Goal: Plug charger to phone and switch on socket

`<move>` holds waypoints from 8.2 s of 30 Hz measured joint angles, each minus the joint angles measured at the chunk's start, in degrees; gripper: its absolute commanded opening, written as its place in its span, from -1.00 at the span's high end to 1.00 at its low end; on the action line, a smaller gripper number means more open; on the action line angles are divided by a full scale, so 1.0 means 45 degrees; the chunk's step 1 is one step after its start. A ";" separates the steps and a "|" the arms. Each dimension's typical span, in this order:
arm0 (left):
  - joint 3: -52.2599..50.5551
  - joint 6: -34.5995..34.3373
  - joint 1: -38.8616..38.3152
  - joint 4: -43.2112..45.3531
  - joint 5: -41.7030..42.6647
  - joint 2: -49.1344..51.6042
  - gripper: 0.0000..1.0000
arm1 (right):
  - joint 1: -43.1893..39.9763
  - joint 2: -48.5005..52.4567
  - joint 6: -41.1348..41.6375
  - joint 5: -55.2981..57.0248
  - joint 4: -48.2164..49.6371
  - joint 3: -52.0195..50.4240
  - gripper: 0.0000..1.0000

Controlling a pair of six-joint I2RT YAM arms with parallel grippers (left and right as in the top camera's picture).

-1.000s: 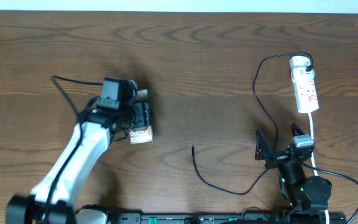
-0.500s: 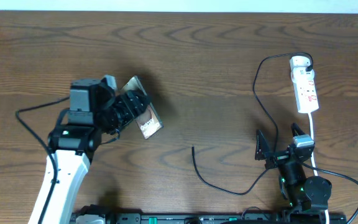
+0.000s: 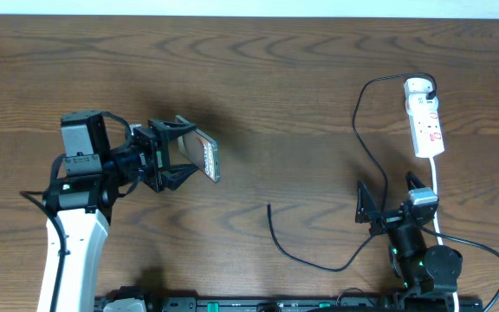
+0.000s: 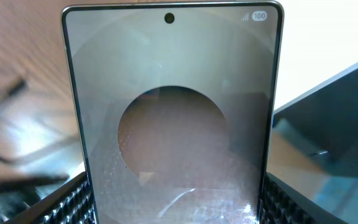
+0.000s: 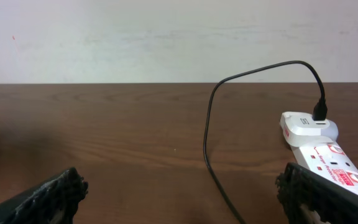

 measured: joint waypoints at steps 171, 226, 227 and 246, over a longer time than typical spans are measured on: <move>0.0010 -0.3789 -0.2079 -0.4274 -0.8252 0.0238 0.85 | 0.9117 2.3197 0.4741 -0.9598 -0.0189 1.4785 -0.54; 0.0010 -0.6416 -0.2939 -0.4303 -0.8247 0.0238 0.86 | 0.9675 2.3197 0.5678 -0.8238 0.0189 1.4785 -0.13; 0.0010 -0.6450 -0.2939 -0.4303 -0.8247 0.0238 0.86 | 0.9714 2.3197 0.5678 -0.8233 0.0194 1.4785 -0.13; 0.0010 -0.6596 -0.2939 -0.4503 -0.8247 0.0238 0.86 | 0.9768 2.3197 0.5770 -0.8150 0.0199 1.4785 0.20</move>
